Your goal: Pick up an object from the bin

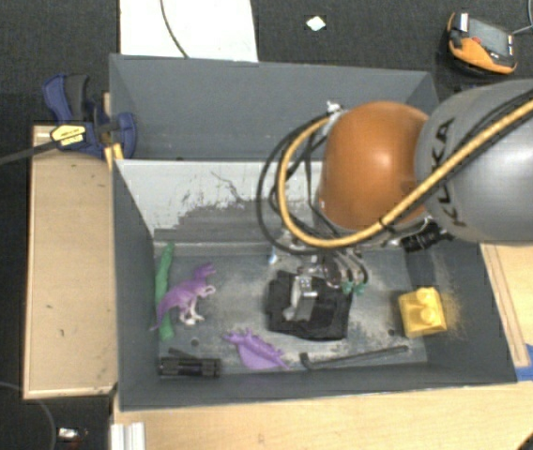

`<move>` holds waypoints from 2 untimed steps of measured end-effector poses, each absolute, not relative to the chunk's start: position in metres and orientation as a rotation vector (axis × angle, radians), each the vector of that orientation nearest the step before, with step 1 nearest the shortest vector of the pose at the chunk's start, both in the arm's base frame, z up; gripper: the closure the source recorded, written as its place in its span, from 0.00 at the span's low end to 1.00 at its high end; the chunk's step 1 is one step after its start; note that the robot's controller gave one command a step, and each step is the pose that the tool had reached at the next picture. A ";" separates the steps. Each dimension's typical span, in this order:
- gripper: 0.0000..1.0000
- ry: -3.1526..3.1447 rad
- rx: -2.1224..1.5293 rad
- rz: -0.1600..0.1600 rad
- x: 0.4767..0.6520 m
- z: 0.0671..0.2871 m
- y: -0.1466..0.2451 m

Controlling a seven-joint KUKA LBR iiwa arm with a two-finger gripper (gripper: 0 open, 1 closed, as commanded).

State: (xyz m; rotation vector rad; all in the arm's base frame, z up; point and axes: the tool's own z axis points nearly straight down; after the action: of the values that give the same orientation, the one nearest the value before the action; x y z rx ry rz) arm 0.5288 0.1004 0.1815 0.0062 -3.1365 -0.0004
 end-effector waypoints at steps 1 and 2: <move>0.00 -3.144 -0.002 -0.002 0.531 0.186 0.100; 0.00 -3.127 -0.348 -0.004 0.523 0.083 0.037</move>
Offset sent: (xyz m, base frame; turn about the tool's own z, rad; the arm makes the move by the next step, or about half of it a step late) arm -0.0080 -0.0713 -0.1115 0.2535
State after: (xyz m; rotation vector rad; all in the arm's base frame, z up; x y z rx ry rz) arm 0.5230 0.0367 0.0832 -0.3479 -3.1268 -0.0035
